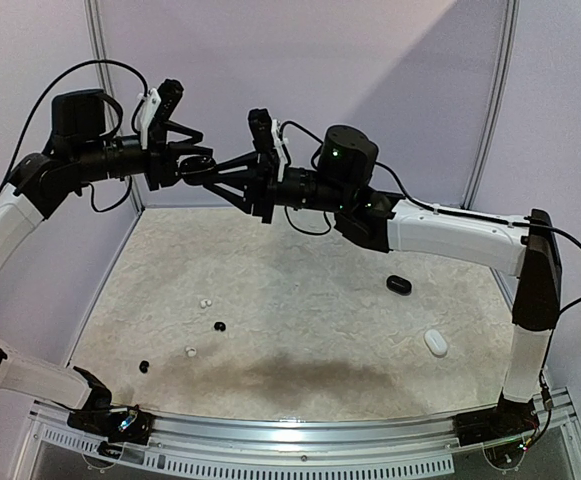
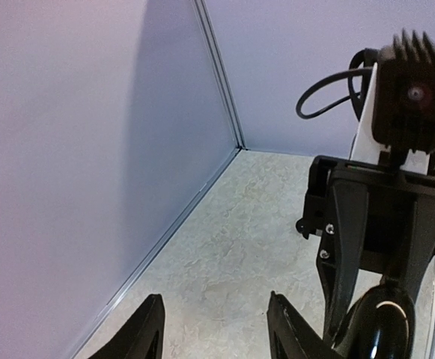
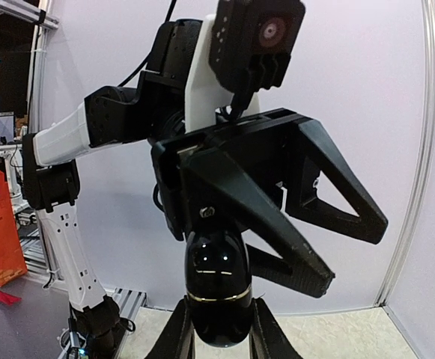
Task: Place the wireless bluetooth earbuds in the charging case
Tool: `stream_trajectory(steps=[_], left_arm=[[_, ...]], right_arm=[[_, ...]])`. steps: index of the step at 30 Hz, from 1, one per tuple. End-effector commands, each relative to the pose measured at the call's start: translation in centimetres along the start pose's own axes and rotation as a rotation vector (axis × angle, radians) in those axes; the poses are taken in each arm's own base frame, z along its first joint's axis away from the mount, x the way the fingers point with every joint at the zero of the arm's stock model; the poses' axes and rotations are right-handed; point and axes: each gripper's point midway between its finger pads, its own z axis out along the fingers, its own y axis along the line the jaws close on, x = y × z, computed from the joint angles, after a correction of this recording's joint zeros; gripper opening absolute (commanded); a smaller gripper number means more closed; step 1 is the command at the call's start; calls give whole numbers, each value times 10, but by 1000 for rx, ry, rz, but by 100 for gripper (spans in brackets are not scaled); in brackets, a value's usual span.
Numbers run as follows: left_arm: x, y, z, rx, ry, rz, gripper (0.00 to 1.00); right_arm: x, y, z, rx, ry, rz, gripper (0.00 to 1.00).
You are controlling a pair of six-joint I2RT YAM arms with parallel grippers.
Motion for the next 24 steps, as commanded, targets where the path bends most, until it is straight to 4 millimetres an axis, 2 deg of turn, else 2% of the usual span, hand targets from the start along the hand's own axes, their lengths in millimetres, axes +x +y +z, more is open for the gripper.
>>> stream_trajectory(steps=[1,5,7,9,11,14,16,18,20,22,24], left_arm=[[-1,-35,-7,121,-13,67,49],[-1,-33,-13,92,-11,105,50],[-3,-23,-14,31,-9,93,52],[-7,-4,-16,-74,-7,80,56],[-7,20,-20,-216,11,63,64],[4,64,-32,-476,72,29,81],[17,82,-42,-596,119,6,88],[31,84,-45,-623,159,-19,91],[45,76,-42,-590,179,-68,92],[59,67,-40,-560,201,-120,92],[75,59,-38,-533,236,-166,92]], right_arm=[[9,-44,-6,185,36,58,0],[14,-51,-10,211,50,79,0],[18,-61,-15,234,54,101,0],[27,-78,-27,282,63,175,0],[44,-96,-44,348,79,260,0],[66,-109,-73,453,113,340,0],[77,-117,-91,527,162,380,0],[99,-127,-111,611,224,439,0],[121,-136,-134,694,264,506,0],[147,-147,-159,775,309,622,0],[183,-154,-186,864,362,812,0]])
